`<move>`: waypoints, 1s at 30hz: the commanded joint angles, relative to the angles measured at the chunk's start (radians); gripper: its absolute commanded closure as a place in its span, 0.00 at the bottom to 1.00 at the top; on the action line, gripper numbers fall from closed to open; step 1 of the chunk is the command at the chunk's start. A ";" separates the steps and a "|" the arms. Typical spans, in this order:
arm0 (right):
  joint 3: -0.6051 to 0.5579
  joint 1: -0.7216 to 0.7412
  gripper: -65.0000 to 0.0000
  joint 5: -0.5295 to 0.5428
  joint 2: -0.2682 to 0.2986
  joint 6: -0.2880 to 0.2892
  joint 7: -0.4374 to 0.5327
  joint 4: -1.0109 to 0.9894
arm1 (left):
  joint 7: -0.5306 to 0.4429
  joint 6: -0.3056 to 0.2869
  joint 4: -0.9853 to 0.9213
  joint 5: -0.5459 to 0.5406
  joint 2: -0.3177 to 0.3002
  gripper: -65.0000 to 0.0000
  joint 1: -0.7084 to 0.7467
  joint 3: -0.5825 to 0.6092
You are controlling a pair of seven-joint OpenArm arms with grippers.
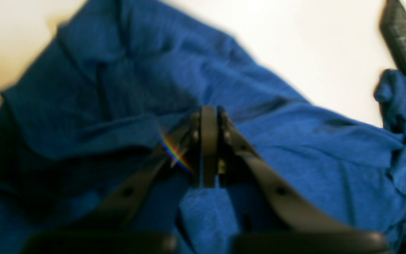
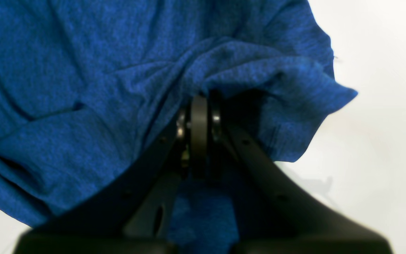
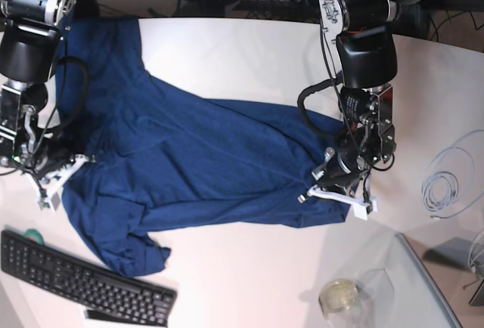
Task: Layout the t-shirt on the table in an organized manner, then fold the t-shirt properly
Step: 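Hold the shirt with the right gripper and drag the left gripper inward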
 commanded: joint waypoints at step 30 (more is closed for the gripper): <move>0.002 0.020 1.00 0.011 0.013 0.006 0.017 0.021 | -0.178 -0.012 0.290 0.097 -0.201 0.66 0.275 0.255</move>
